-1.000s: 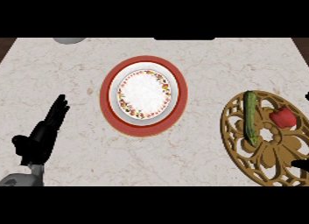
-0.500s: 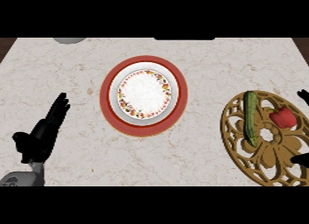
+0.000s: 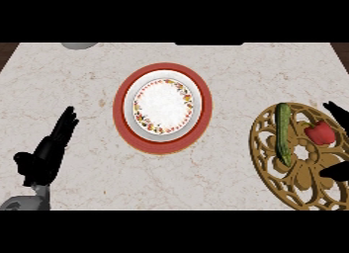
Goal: Pick the bell pepper from the placemat and place it in the plate
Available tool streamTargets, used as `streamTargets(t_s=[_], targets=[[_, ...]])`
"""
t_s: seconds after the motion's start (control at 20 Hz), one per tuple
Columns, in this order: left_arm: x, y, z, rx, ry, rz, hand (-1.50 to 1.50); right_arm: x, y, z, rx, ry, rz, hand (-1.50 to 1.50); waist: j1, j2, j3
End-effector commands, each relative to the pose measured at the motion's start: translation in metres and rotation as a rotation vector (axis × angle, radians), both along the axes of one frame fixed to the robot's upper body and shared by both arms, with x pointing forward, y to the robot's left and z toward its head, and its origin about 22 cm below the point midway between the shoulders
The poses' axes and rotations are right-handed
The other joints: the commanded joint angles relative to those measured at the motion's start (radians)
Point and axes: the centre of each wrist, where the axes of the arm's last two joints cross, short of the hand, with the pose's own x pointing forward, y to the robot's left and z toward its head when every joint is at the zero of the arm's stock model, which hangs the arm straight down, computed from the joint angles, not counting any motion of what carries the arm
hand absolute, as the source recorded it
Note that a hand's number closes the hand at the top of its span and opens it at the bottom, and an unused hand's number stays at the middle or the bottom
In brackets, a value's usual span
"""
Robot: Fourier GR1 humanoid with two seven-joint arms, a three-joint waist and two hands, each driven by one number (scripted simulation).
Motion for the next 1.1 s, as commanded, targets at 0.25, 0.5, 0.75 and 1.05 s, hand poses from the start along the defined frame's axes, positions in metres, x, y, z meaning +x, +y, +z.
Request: streamTargets(t_s=[0.25, 0.5, 0.75, 1.05], targets=[[0.009, 0.001, 0.008, 0.005, 0.008, 0.003, 0.00, 0.033, 0.006, -0.024, -0.021, 0.033, -0.032, -1.50, 0.001, 0.000, 0.000], [-0.002, -0.001, -0.007, -0.010, 0.024, -0.003, 0.00, 0.034, -0.008, -0.026, -0.031, 0.068, 0.095, 1.50, 0.001, 0.001, 0.000], [0.001, 0.009, 0.022, -0.014, -0.007, -0.006, 0.00, 0.042, -0.013, -0.037, -0.014, 0.037, 0.111, 1.50, 0.005, 0.001, 0.000], [-0.008, 0.001, -0.003, -0.002, 0.004, 0.025, 0.00, 0.010, 0.039, -0.064, 0.036, 0.090, -0.051, 1.50, -0.018, -0.007, -0.002]])
